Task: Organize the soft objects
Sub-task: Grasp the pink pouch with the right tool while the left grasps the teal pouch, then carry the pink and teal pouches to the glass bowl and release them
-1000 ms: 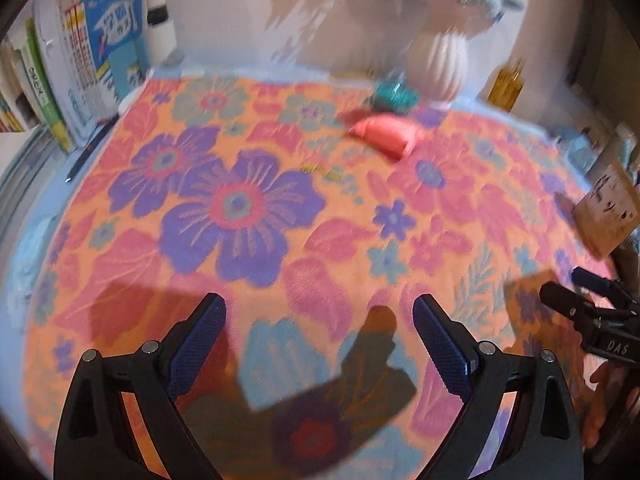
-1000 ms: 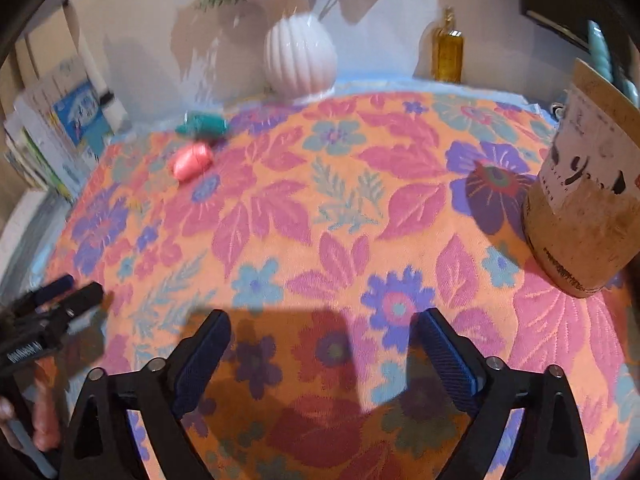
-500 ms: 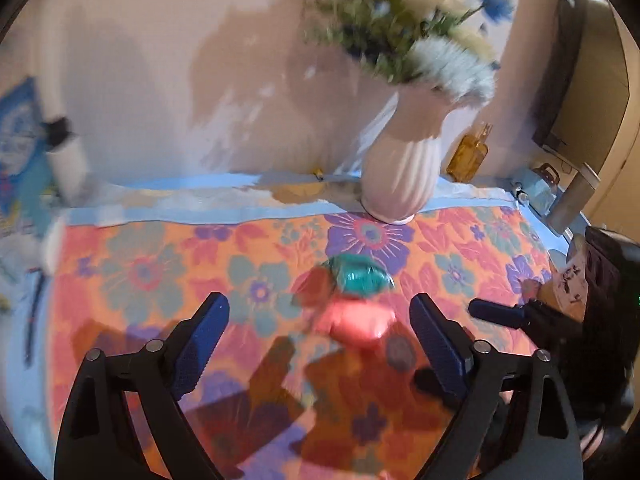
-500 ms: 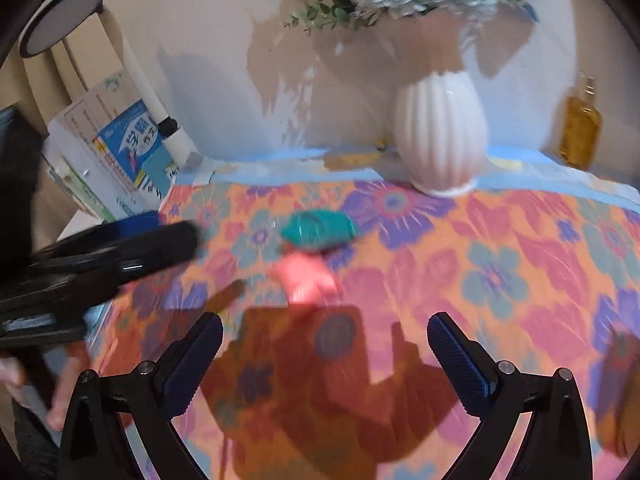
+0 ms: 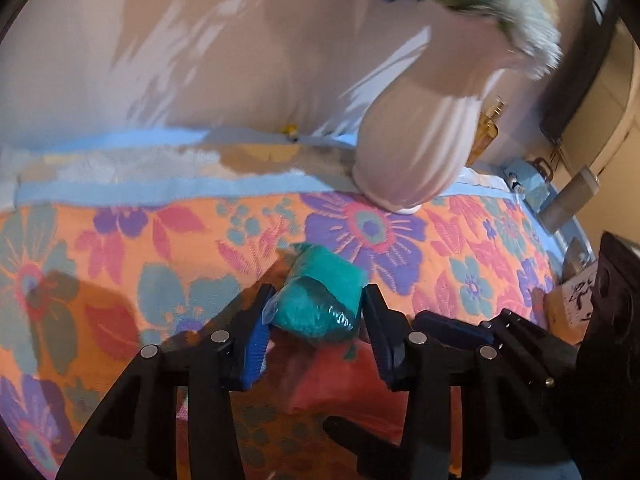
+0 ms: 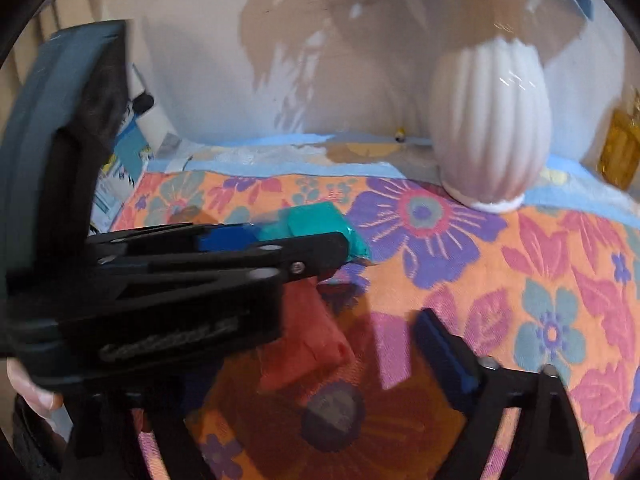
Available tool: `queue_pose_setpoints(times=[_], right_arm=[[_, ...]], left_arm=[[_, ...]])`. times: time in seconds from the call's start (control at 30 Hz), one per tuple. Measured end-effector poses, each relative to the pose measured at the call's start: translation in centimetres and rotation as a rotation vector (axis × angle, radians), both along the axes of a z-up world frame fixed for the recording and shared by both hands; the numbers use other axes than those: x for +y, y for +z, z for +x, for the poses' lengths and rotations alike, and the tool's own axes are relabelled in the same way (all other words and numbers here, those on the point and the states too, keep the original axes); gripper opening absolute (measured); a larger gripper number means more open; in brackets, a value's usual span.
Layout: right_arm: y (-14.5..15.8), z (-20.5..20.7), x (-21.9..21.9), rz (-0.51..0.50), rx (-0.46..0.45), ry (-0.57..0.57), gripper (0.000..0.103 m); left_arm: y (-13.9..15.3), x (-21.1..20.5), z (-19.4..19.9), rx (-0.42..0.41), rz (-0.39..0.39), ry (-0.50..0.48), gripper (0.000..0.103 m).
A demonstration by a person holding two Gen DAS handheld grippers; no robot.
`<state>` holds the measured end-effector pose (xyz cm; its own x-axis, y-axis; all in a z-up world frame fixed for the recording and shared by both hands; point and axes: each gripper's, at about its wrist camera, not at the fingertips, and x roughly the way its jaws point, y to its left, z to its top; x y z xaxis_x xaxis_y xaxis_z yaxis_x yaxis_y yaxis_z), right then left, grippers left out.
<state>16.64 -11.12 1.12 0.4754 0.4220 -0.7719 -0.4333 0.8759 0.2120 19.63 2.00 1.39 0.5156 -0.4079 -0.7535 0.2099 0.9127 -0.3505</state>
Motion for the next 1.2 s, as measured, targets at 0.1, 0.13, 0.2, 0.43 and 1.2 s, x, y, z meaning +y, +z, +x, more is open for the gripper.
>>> queue_pose_setpoints(times=[0.1,0.13,0.2,0.43,1.2], right_arm=[[-0.1,0.0,0.2,-0.014,-0.001,0.008,0.079],[-0.1,0.0,0.2,-0.019,-0.004,0.004,0.076],[-0.2,-0.1,0.4,-0.031,-0.008,0.01,0.071],[-0.2,-0.4,0.9,-0.046,-0.029,0.037,0.039],[1.9,-14.6,-12.9,0.028,-0.094,-0.206,0.039]], left_arm=[[0.2,0.5,-0.1,-0.02,-0.009,0.02,0.041],[0.2,0.4,-0.1,-0.022,0.001,0.021,0.041],[0.0,-0.1,-0.1,-0.027,0.028,0.02,0.041],[0.4,-0.6,-0.9,-0.099,0.096,0.047,0.04],[2.4,-8.8,-21.3,-0.211,0.079,0.005,0.035]])
